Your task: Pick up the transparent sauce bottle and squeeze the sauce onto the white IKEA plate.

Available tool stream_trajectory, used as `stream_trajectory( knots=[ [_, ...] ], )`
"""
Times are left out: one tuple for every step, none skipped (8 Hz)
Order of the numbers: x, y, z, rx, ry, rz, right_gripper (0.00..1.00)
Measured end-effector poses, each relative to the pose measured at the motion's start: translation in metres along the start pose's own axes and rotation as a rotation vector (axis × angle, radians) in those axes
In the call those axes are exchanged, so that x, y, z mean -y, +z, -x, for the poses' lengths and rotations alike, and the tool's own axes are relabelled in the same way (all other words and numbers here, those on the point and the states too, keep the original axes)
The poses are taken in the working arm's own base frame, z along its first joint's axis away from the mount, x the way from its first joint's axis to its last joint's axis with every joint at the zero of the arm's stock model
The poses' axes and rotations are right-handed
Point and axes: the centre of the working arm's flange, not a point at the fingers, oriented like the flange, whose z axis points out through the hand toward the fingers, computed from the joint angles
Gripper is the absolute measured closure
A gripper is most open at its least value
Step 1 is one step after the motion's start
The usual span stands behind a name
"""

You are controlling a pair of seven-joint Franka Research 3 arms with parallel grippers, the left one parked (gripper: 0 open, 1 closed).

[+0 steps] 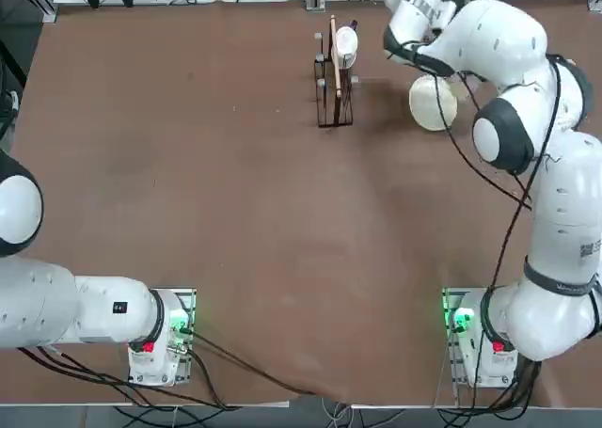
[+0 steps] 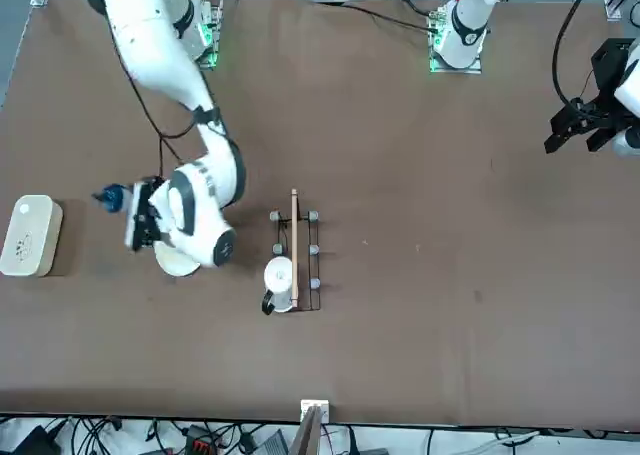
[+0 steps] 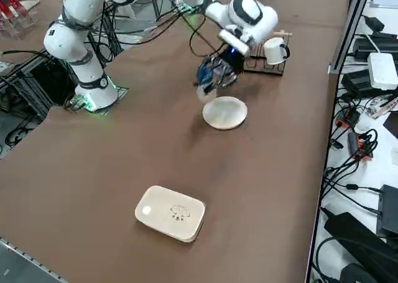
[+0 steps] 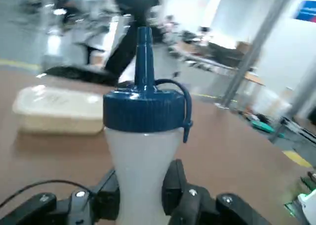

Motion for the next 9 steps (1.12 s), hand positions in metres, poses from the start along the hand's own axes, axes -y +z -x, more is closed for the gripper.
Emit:
stream_trajectory(
  knots=[
    [0.021,0.048,-0.005,-0.006,0.036,0.078,0.62],
    [0.034,0.092,-0.005,-0.025,0.075,0.143,0.62],
    [0.038,0.129,0.002,-0.057,0.116,0.172,0.62],
    [0.036,0.165,0.013,-0.092,0.135,0.172,0.62],
    [0.026,0.203,0.023,-0.127,0.14,0.159,0.62],
    [0.013,0.24,0.027,-0.152,0.158,0.138,0.62],
    [0.004,0.273,0.029,-0.161,0.181,0.12,0.62],
    [-0.001,0.3,0.031,-0.165,0.2,0.107,0.62],
    [-0.003,0.321,0.035,-0.167,0.215,0.102,0.62]
  ],
)
